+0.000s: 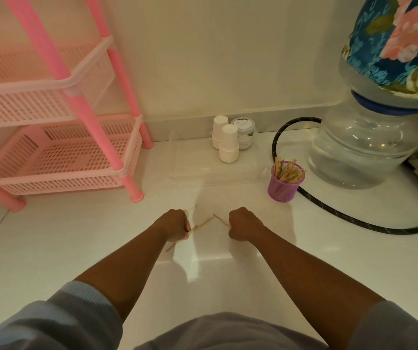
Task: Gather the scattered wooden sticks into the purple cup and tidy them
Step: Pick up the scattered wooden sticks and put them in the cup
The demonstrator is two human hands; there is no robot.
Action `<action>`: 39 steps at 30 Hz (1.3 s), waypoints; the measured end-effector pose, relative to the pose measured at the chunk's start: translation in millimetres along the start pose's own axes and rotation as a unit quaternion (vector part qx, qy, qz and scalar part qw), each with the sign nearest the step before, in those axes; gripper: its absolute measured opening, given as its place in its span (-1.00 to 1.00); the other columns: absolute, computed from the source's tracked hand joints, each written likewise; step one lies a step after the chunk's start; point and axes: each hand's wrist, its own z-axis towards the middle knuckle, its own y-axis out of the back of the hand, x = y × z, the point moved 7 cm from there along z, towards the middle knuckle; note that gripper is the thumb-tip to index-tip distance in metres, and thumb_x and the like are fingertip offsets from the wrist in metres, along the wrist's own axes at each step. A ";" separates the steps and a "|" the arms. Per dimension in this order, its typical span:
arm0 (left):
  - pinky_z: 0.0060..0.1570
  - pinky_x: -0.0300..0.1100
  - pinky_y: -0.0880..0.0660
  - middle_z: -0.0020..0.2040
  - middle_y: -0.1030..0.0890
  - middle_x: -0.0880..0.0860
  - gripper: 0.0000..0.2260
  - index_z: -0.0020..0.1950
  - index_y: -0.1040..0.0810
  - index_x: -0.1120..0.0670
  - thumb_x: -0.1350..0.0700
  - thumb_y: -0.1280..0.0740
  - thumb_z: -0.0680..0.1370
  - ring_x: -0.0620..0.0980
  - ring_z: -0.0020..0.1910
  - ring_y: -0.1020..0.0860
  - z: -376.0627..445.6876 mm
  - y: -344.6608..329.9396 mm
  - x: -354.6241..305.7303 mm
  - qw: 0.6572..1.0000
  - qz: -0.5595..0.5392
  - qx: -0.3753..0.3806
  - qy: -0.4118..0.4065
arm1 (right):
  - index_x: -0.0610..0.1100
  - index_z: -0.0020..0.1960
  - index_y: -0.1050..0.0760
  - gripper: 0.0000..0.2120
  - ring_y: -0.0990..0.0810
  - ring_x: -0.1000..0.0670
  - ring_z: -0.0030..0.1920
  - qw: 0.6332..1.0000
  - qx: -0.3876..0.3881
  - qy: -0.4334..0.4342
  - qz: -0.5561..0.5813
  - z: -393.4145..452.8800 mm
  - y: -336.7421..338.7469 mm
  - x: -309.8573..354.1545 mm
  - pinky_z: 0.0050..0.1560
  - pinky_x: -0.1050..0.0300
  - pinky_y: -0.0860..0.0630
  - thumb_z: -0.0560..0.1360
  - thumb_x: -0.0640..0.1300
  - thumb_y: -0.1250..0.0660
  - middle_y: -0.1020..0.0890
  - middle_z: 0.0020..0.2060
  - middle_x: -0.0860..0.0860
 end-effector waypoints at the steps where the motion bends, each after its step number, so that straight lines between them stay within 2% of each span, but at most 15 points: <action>1: -0.05 -0.17 -0.56 -0.03 -0.66 0.01 -0.86 -0.01 -0.66 0.08 0.17 -0.42 0.44 -0.03 -0.04 -0.62 -0.5 -0.2 -0.9 1.000 0.011 0.000 0.000 | -0.17 -0.21 -0.43 -0.94 -0.47 -0.02 -0.22 1.000 -0.003 0.000 0.011 0.2 1.3 -1.5 -0.36 0.27 -0.32 0.42 -0.22 -0.31 -0.46 -0.22 -0.02; 3: 0.01 -0.09 -0.59 -0.02 -0.66 0.03 -0.83 0.01 -0.64 0.09 0.14 -0.35 0.45 0.00 -0.03 -0.62 -0.9 -1.6 -0.8 1.000 0.027 0.003 0.004 | -0.14 -0.35 -0.32 -0.81 -0.40 0.02 -0.33 1.000 0.003 0.002 0.025 1.9 1.9 -3.9 -0.43 0.28 -0.21 0.40 -0.22 -0.27 -0.39 -0.34 0.02; 4: 0.03 -0.07 -0.60 0.00 -0.66 0.03 -0.82 0.01 -0.64 0.08 0.12 -0.33 0.45 0.00 -0.02 -0.62 0.4 -3.5 0.1 0.999 0.034 0.008 0.005 | -0.15 -0.33 -0.37 -0.85 -0.42 0.01 -0.31 0.999 0.002 -0.001 0.033 2.1 4.1 -5.8 -0.40 0.29 -0.25 0.40 -0.22 -0.27 -0.44 -0.32 0.00; 5: 0.04 -0.08 -0.59 0.01 -0.66 0.02 -0.81 0.02 -0.64 0.08 0.10 -0.31 0.46 -0.02 -0.02 -0.62 1.6 -4.5 0.2 0.999 0.038 0.011 0.005 | -0.18 -0.25 -0.47 -0.93 -0.49 -0.03 -0.22 0.999 -0.006 0.003 0.041 1.7 7.1 -7.5 -0.33 0.28 -0.34 0.40 -0.22 -0.27 -0.52 -0.24 -0.04; 7: -0.01 -0.13 -0.55 0.06 -0.65 0.00 -0.82 0.04 -0.64 0.07 0.10 -0.31 0.50 -0.07 -0.04 -0.56 1.0 -2.5 -3.8 0.999 0.036 0.008 -0.004 | -0.21 -0.04 -0.58 -0.82 -0.57 -0.10 -0.01 0.996 -0.030 0.000 0.079 2.5 14.7 -13.0 -0.14 0.21 -0.45 0.40 -0.23 -0.28 -0.61 -0.05 -0.09; 8: -0.04 -0.19 -0.49 0.08 -0.63 -0.03 -0.83 0.06 -0.63 0.06 0.11 -0.31 0.51 -0.09 -0.04 -0.52 0.4 0.0 -7.1 1.000 0.029 0.005 -0.012 | -0.21 0.00 -0.58 -0.79 -0.57 -0.12 0.03 0.994 -0.041 -0.007 0.098 1.8 19.4 -15.4 -0.11 0.18 -0.47 0.39 -0.23 -0.29 -0.61 -0.01 -0.10; 12: -0.02 -0.28 -0.36 0.04 -0.55 -0.06 -0.83 0.06 -0.62 0.01 0.18 -0.32 0.52 -0.09 0.01 -0.46 5.3 13.6 -16.8 0.999 -0.040 -0.018 -0.026 | -0.17 0.01 -0.59 -0.77 -0.60 -0.09 -0.06 0.983 -0.088 -0.034 0.160 1.3 35.5 -24.0 -0.15 0.15 -0.52 0.37 -0.26 -0.31 -0.61 -0.04 -0.08; 15: -0.07 -0.23 -0.44 0.01 -0.62 -0.01 -0.81 0.04 -0.63 -0.01 0.21 -0.37 0.48 -0.05 -0.02 -0.55 6.8 26.0 -27.0 0.993 -0.098 -0.043 -0.046 | -0.13 -0.02 -0.58 -0.79 -0.59 -0.07 -0.12 0.969 -0.128 -0.042 0.205 1.6 46.7 -28.2 -0.16 0.11 -0.57 0.37 -0.28 -0.31 -0.62 -0.06 -0.08; 17: -0.08 -0.20 -0.53 -0.03 -0.68 0.02 -0.79 0.06 -0.67 0.03 0.24 -0.39 0.47 -0.05 -0.10 -0.61 8.5 33.1 -37.8 0.987 -0.129 -0.055 -0.073 | -0.12 0.05 -0.56 -0.74 -0.61 -0.08 -0.12 0.962 -0.148 -0.041 0.227 1.1 54.1 -29.0 -0.12 0.06 -0.60 0.38 -0.29 -0.32 -0.63 -0.05 -0.10; 20: -0.02 -0.18 -0.57 -0.14 -0.72 0.03 -0.82 0.02 -0.69 0.04 0.26 -0.42 0.47 -0.08 -0.14 -0.65 11.4 40.9 -53.6 0.976 -0.199 -0.058 -0.068 | -0.07 0.26 -0.46 -0.56 -0.63 -0.07 -0.11 0.955 -0.163 -0.033 0.247 -1.2 65.5 -27.9 -0.08 0.01 -0.62 0.40 -0.30 -0.35 -0.66 -0.10 -0.08; 23: 0.04 -0.18 -0.59 -0.18 -0.71 0.02 -0.82 -0.02 -0.70 0.02 0.26 -0.44 0.46 -0.07 -0.14 -0.65 15.3 46.1 -65.3 0.962 -0.259 -0.064 -0.059 | 0.01 0.44 -0.26 -0.35 -0.63 -0.05 -0.13 0.953 -0.183 -0.024 0.239 -3.3 77.6 -27.3 -0.10 0.00 -0.63 0.42 -0.32 -0.33 -0.64 -0.13 -0.08; 28: -0.12 -0.26 -0.55 -0.14 -0.70 0.04 -0.79 0.05 -0.70 0.06 0.28 -0.43 0.47 -0.07 -0.15 -0.63 19.8 55.5 -88.4 0.942 -0.321 -0.060 -0.076 | 0.13 0.55 0.13 -0.10 -0.61 -0.04 -0.17 0.955 -0.214 -0.011 0.204 -16.4 101.7 -26.9 -0.13 0.00 -0.63 0.45 -0.33 -0.33 -0.58 -0.22 -0.09; 30: -0.07 -0.21 -0.58 -0.10 -0.70 0.07 -0.78 0.08 -0.69 0.10 0.31 -0.41 0.49 -0.05 -0.14 -0.63 20.8 58.8 -98.7 0.937 -0.338 -0.046 -0.078 | 0.12 0.55 0.15 -0.09 -0.62 -0.06 -0.17 0.952 -0.224 -0.005 0.208 -19.9 109.9 -27.3 -0.12 -0.01 -0.63 0.45 -0.33 -0.32 -0.56 -0.24 -0.11; 35: 0.06 -0.13 -0.61 -0.14 -0.69 0.04 -0.78 0.12 -0.68 0.14 0.29 -0.43 0.49 -0.01 -0.08 -0.65 26.1 68.4 -126.5 0.926 -0.361 -0.035 -0.106 | 0.05 0.56 0.04 -0.16 -0.63 -0.09 -0.14 0.936 -0.247 0.016 0.252 -22.3 124.8 -32.8 -0.04 -0.01 -0.61 0.46 -0.33 -0.33 -0.62 -0.19 -0.14; 39: 0.10 -0.09 -0.60 -0.08 -0.70 0.06 -0.77 0.12 -0.68 0.13 0.26 -0.46 0.47 0.05 0.00 -0.65 28.2 81.9 -152.8 0.921 -0.359 -0.060 -0.137 | 0.01 0.55 -0.07 -0.23 -0.62 -0.04 -0.14 0.926 -0.269 0.016 0.264 -27.0 137.4 -40.4 0.00 0.06 -0.59 0.46 -0.32 -0.34 -0.63 -0.18 -0.10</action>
